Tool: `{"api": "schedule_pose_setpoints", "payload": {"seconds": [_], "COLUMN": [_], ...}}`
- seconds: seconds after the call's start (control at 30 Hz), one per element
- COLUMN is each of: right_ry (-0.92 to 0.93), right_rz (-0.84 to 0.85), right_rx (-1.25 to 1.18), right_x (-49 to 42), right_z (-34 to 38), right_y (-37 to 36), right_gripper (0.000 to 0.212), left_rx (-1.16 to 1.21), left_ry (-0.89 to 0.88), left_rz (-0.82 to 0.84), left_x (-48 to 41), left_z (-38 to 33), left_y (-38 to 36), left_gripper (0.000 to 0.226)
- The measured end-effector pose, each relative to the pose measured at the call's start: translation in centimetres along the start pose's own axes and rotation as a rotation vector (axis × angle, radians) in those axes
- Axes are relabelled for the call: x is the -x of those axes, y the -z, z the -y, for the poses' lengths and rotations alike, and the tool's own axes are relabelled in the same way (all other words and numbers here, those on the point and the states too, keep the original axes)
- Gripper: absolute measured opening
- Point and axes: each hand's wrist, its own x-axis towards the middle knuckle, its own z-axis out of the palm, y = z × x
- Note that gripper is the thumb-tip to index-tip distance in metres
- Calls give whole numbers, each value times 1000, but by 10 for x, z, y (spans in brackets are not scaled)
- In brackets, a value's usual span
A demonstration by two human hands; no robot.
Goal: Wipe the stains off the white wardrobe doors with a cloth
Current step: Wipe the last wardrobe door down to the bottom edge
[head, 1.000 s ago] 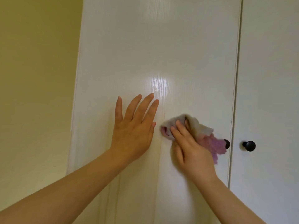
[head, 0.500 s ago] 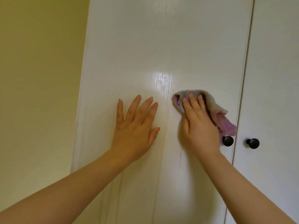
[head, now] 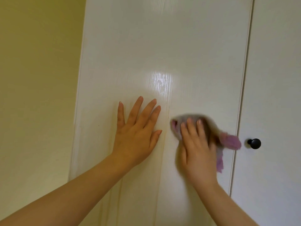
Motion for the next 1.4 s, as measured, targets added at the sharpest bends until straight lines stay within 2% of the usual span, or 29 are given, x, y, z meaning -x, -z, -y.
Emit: {"api": "schedule_pose_setpoints", "payload": {"seconds": [0.07,0.13,0.23,0.3,0.43,0.5,0.63,0.77,0.83,0.93,1.0,1.07,1.13,1.2,1.3,1.4], "right_ry": [70,96,-23,-80,70,105,-71,27,66,-33,-101,-55,7,28,-36,-48], "right_rz": [28,21,8,0,38,42,3,42,34,-3,13,57,98,63,26,49], "right_rx": [-47,-99,-71,-71,-57,-100,-161,-142,-177,-195,-155,-102,-160,-209,-218,-134], "right_x": [37,26,-20,-13,64,53,9,76,76,26,23,59,95,85,36,57], "right_z": [0,-5,-7,-2,0,-7,-2,5,4,7,11,17,22,18,15,17], "right_y": [0,2,7,4,0,2,6,0,0,4,3,-3,-5,-7,-5,-11], "right_gripper": [50,49,49,50,52,51,50,50,47,48,49,51,50,49,51,58], "left_rx": [-2,-15,-7,8,19,13,21,38,28,26,44,56,50,36,48,79], "left_ry": [-19,-21,-4,22,20,11,99,102,92,99,113,108,94,87,97,116], "left_rz": [18,26,16,-1,-24,-23,-15,14,33,47,55,58,65,63,46,33], "left_x": [7,8,8,13,21,20,16,23,26,25,26,29,33,36,36,38], "left_z": [0,0,-6,-10,-14,-15,-16,-19,-17,-19,-22,-23,-21,-17,-18,-22], "left_y": [-2,-3,-5,-5,-8,-10,-11,-9,-8,-7,-6,-5,-6,-6,-6,-3], "left_gripper": [56,56,56,56,56,57,60,59,58,59,59,59,59,59,59,63]}}
